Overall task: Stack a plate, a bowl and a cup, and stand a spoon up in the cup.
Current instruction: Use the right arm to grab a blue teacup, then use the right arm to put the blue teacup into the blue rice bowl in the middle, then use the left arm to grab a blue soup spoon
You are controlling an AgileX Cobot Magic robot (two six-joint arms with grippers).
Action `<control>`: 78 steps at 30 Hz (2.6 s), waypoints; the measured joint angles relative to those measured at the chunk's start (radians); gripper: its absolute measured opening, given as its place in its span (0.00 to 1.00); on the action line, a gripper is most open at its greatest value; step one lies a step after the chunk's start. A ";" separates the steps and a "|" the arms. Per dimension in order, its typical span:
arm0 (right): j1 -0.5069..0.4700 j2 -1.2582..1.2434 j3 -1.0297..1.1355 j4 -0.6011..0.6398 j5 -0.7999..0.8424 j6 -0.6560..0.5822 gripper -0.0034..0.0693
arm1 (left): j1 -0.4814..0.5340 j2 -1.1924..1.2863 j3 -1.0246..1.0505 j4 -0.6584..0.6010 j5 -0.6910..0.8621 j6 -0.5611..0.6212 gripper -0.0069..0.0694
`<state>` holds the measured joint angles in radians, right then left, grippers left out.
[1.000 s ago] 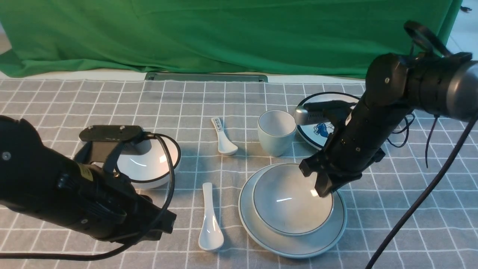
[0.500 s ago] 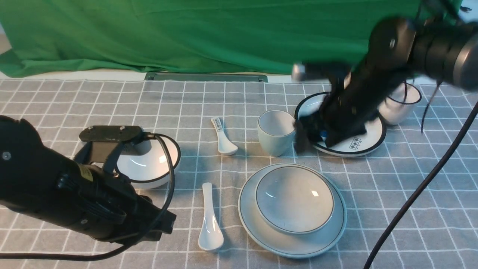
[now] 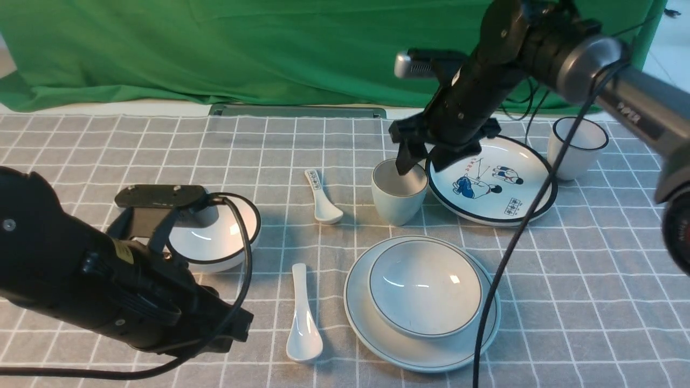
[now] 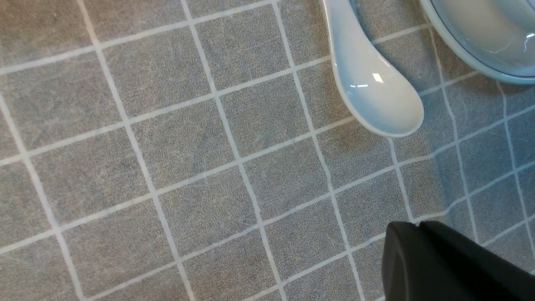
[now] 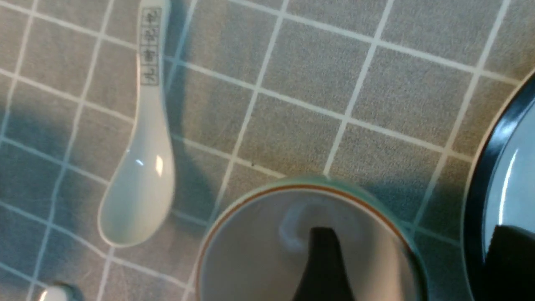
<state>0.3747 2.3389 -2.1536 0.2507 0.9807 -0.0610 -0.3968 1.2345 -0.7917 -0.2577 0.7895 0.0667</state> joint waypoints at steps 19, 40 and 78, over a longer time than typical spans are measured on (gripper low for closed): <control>0.020 -0.370 0.050 -0.072 0.149 -0.035 0.16 | 0.000 0.013 0.000 0.001 -0.081 -0.049 0.09; 0.096 -0.427 0.656 -0.077 -0.100 -0.063 0.19 | -0.001 0.024 0.000 0.015 -0.082 -0.051 0.09; -0.041 -1.328 1.005 -0.310 0.111 -0.029 0.08 | -0.137 0.669 -0.541 0.288 0.069 -0.450 0.59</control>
<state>0.3334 1.0106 -1.1490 -0.0596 1.0915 -0.0901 -0.5340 1.9037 -1.3326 0.0307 0.8581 -0.3833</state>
